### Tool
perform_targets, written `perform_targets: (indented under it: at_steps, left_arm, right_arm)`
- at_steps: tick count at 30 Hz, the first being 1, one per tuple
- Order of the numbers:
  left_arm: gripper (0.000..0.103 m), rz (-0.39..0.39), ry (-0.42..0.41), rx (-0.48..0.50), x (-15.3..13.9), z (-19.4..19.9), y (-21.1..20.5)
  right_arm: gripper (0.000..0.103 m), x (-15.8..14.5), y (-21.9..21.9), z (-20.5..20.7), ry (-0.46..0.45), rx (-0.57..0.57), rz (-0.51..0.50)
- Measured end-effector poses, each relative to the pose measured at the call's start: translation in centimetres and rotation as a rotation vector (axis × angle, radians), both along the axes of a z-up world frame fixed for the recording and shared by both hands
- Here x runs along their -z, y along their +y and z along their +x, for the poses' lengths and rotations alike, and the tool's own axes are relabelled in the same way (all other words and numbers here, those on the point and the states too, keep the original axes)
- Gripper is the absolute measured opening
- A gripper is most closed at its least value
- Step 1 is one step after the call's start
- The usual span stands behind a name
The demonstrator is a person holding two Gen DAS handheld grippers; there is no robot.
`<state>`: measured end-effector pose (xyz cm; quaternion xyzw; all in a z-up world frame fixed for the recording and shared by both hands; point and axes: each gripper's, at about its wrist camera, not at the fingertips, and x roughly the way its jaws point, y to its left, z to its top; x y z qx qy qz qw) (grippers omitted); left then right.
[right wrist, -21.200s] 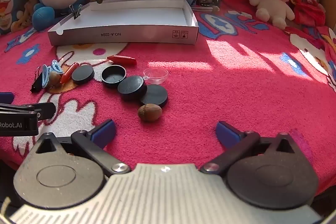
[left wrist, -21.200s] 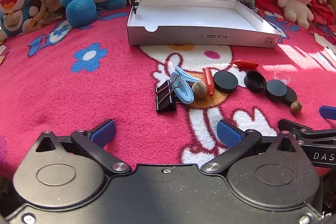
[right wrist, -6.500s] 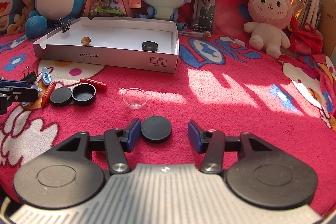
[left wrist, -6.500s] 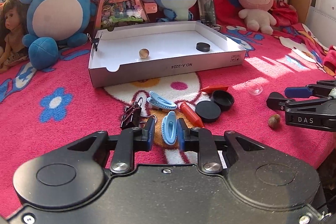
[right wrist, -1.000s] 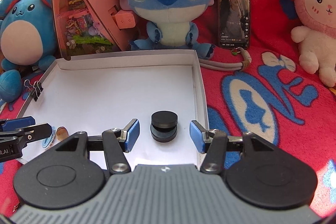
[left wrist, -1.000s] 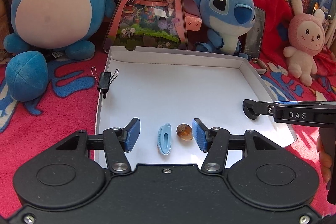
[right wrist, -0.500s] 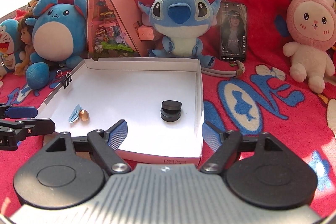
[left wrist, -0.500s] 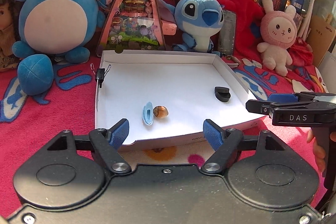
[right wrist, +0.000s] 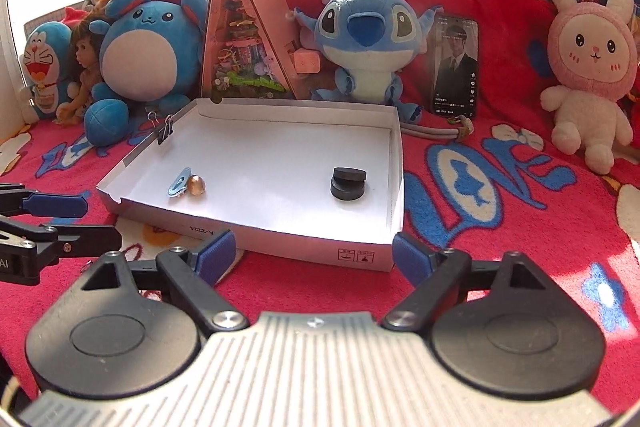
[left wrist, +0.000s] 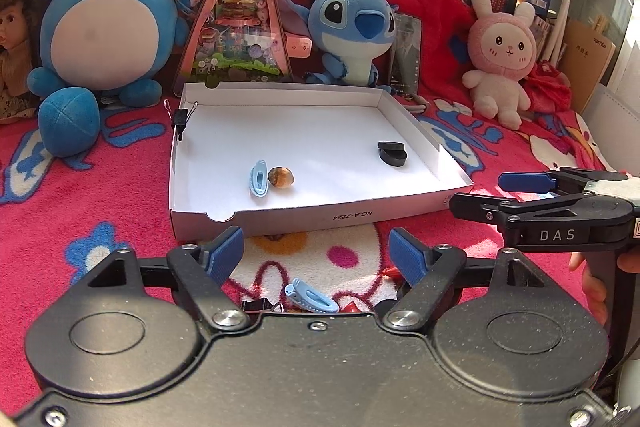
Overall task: Organize rigid objects
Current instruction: 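Grasp the black binder clip with left tool while right tool grasps the black round cap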
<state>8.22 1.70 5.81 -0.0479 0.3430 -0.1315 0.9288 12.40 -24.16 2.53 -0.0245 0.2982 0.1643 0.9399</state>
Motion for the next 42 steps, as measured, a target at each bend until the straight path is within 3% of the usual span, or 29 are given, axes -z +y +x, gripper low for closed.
perform_targets:
  at_steps: [24,42]
  left_arm:
    - [0.077,0.009,0.006,0.007,1.8,-4.3,0.7]
    - [0.050,0.013,0.045,-0.064,3.3,-4.0,1.8]
  right_arm:
    - [0.096,2.5,0.3,-5.0,0.002,-0.025,-0.032]
    - [0.093,4.0,1.1,-6.1,0.052,-0.072,0.008]
